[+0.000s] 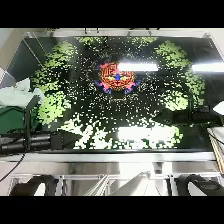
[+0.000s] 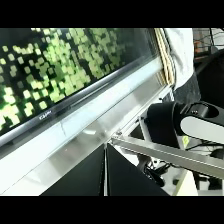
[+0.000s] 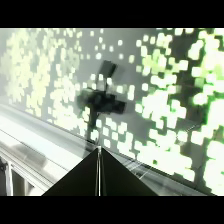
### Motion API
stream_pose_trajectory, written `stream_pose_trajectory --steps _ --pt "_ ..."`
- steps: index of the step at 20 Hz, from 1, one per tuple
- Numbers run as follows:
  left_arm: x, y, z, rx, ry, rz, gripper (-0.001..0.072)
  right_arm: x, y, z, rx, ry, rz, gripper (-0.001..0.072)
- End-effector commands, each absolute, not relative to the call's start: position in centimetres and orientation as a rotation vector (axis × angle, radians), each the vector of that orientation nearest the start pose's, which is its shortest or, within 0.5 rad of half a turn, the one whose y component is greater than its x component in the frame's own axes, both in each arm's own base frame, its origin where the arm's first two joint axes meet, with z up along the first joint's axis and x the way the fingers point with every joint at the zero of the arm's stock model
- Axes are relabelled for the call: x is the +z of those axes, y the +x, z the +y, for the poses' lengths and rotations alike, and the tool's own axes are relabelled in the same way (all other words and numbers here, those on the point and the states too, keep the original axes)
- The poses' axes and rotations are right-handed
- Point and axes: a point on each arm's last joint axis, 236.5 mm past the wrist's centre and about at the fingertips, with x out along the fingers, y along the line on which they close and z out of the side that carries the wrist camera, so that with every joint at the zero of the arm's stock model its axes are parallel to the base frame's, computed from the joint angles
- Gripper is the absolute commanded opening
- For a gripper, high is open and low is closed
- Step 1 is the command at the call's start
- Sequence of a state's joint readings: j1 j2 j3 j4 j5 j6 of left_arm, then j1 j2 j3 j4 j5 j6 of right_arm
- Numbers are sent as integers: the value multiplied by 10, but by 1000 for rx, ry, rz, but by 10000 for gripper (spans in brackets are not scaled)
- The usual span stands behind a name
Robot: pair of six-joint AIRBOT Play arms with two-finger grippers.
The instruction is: Fold the shirts.
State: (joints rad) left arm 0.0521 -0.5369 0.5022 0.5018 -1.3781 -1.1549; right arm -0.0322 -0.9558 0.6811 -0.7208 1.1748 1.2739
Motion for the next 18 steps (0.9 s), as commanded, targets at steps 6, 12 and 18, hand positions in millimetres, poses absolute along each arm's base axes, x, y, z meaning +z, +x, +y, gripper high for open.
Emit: stream_pose_trajectory --steps 6,12,18 --pt "97 222 -137 -594 -519 971 -5 21 272 155 561 606 1245 18" --pt "158 275 165 403 -297 776 714 21 272 155 561 606 1246 18" --pt "90 347 266 421 -584 831 713 21 272 155 559 607 1245 18"
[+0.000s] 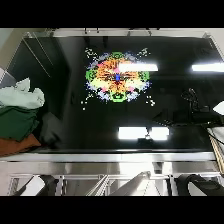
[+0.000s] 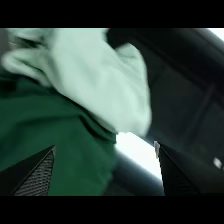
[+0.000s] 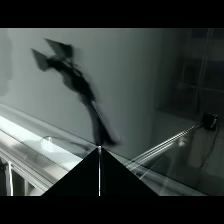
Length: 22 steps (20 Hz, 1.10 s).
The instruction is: Fold the shirts.
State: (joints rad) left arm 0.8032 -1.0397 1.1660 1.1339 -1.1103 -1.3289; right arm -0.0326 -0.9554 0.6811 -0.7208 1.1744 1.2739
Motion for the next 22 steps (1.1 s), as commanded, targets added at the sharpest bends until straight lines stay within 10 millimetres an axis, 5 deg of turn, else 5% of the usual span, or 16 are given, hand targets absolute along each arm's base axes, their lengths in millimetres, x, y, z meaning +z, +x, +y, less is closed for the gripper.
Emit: stream_pose_trajectory --steps 1,4,7,8,9,10,11,13,15,18,20,22 --pt "64 358 272 402 -616 890 713 22 273 155 560 610 1243 18" --pt "-5 393 278 336 -680 1024 712 22 277 154 549 611 1227 17" --pt "-37 436 247 154 -651 1082 691 22 278 154 547 611 1224 18" --pt "-41 446 233 102 -651 1107 518 22 278 154 547 612 1223 18" --pt "-41 453 221 58 -644 1133 159 23 278 154 549 617 1221 18" --pt "-35 460 208 6 -617 1148 10 24 278 155 552 624 1219 18" --pt "-23 466 198 -30 -603 1143 15 25 279 157 556 633 1216 18" --pt "32 491 155 -183 -601 1052 15 27 279 158 560 641 1214 18" --pt "123 510 76 -468 -613 883 15 31 280 161 569 664 1205 18" --pt "228 494 -46 -827 -559 742 17 34 281 164 576 683 1199 18" --pt "243 473 -111 -952 -479 765 17 34 281 164 577 683 1200 18" --pt "227 460 -160 -1012 -453 849 17 34 277 165 589 682 1215 18"
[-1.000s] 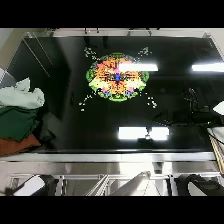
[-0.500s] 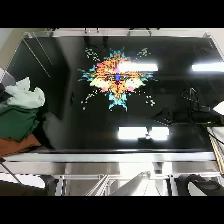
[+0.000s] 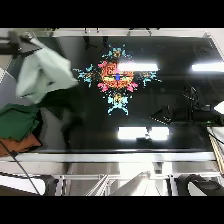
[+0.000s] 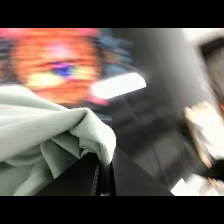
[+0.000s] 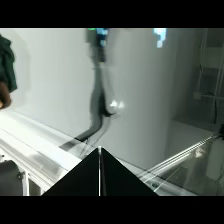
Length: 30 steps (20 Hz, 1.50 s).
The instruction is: Fold the shirts.
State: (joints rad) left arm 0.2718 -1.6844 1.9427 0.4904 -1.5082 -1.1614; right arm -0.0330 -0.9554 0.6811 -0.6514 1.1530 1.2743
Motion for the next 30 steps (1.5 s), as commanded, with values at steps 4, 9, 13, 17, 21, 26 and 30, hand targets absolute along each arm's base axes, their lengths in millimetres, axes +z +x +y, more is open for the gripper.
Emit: stream_pose_trajectory --steps 4,9,13,17,21,26,30 --pt "143 432 -212 -991 -427 1123 34 34 268 168 619 671 1242 29" --pt "112 411 -204 -983 -395 1253 314 33 274 156 591 678 1225 504" --pt "90 420 -141 -812 -385 1318 313 27 290 133 525 709 1191 504" --pt "44 431 -109 -671 -401 1384 313 -15 305 131 465 744 1262 503" --pt "-30 458 -97 -525 -495 1374 313 -61 307 199 586 833 1363 501" --pt "-73 504 -60 -421 -552 1321 312 -93 306 291 699 1019 1400 501" --pt "-80 525 -53 -422 -547 1300 312 -105 306 343 779 1000 1448 416"
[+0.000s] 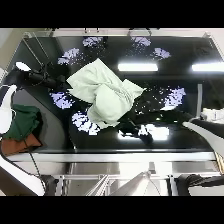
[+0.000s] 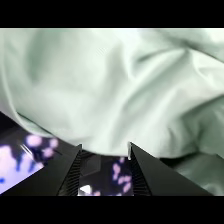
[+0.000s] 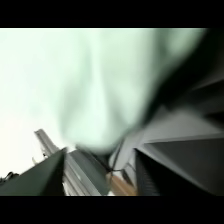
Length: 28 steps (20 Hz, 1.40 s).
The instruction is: Fold the shirts.
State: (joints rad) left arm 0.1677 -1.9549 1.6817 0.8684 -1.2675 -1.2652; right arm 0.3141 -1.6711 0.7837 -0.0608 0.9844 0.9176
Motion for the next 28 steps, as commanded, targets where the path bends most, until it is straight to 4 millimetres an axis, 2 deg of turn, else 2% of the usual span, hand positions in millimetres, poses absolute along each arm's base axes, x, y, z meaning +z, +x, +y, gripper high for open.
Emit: stream_pose_trajectory --steps 1,2,3,5,6,9,10,11,13,14,15,16,17,20,21,22,23,25,26,28 --pt "-82 529 -54 -425 -544 1297 312 -104 310 352 795 993 1449 382" --pt "-85 533 -56 -427 -540 1292 312 -102 316 359 806 997 1444 381" --pt "-87 535 -60 -428 -534 1288 312 -98 321 362 819 995 1431 305" --pt "-93 538 -66 -428 -525 1285 312 -87 329 365 845 995 1407 44" --pt "-97 539 -70 -429 -523 1288 312 -83 330 365 860 1001 1405 18" --pt "-115 535 -83 -442 -522 1323 308 -73 321 367 913 1021 1426 17" --pt "-121 531 -85 -448 -525 1342 191 -69 317 369 938 1028 1436 17" --pt "-123 528 -90 -460 -527 1356 3 -64 313 369 961 1030 1441 17" --pt "-111 532 -96 -478 -553 1329 18 -50 309 370 1008 1037 1437 17" --pt "-95 538 -99 -503 -577 1288 18 -41 309 369 1028 1035 1424 17" --pt "-71 545 -103 -548 -610 1226 17 -30 310 367 1051 1024 1407 17" --pt "-41 549 -109 -610 -649 1158 17 -16 311 362 1080 1018 1380 16" --pt "-2 553 -115 -687 -687 1071 18 2 314 355 1114 1017 1347 16" --pt "113 548 -119 -865 -749 821 17 79 327 316 1223 1007 1161 16" --pt "142 542 -115 -888 -735 766 17 106 334 297 1233 996 1079 16" --pt "160 537 -110 -886 -709 736 17 128 339 279 1228 987 1014 16" --pt "171 528 -107 -891 -687 735 17 145 341 259 1216 967 957 16" --pt "191 500 -109 -942 -667 776 15 176 337 234 1227 964 887 16" --pt "209 483 -114 -998 -655 769 15 204 326 224 1278 968 824 16" --pt "266 445 -125 -1100 -615 688 15 271 301 204 1386 962 616 16"
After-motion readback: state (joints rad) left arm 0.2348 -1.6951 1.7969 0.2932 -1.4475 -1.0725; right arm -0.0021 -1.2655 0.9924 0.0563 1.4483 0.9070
